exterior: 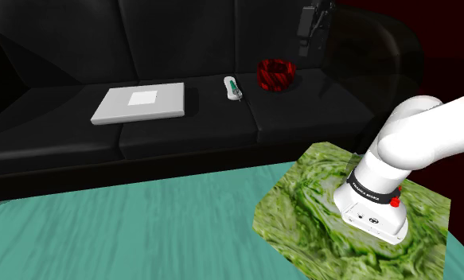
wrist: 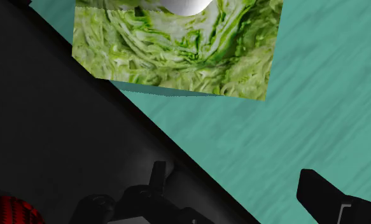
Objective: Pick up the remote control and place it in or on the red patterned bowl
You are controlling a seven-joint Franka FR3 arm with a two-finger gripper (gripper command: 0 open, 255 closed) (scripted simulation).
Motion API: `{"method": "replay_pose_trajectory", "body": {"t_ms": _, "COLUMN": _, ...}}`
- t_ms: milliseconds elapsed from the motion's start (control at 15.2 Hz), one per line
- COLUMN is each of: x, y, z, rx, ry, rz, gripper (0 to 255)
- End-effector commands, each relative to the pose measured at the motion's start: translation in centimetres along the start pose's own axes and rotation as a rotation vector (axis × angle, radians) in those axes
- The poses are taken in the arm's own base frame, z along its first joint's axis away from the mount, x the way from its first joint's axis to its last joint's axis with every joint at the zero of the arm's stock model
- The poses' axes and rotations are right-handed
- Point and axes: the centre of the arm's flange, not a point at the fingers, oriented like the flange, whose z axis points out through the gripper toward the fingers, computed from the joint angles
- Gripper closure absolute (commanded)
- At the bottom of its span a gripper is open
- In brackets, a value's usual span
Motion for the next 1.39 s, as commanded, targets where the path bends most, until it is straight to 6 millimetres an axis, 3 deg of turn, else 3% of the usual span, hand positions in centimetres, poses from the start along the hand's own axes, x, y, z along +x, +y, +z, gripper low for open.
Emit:
{"method": "replay_pose_trajectory", "body": {"t_ms": 0, "x": 0.0, "y": 0.0, "z": 0.0, "rx": 0.000, "ry": 0.000, "rz": 0.000, "gripper": 0}}
{"method": "replay_pose_trajectory", "body": {"t_ms": 660, "x": 11.3, "y": 2.0, "z": 6.0, "rx": -0.001, "ry": 0.019, "rz": 0.168, "gripper": 0}}
{"method": "replay_pose_trajectory", "body": {"t_ms": 1320, "x": 22.2, "y": 5.8, "z": 11.7, "rx": -0.002, "ry": 0.039, "rz": 0.335, "gripper": 0}}
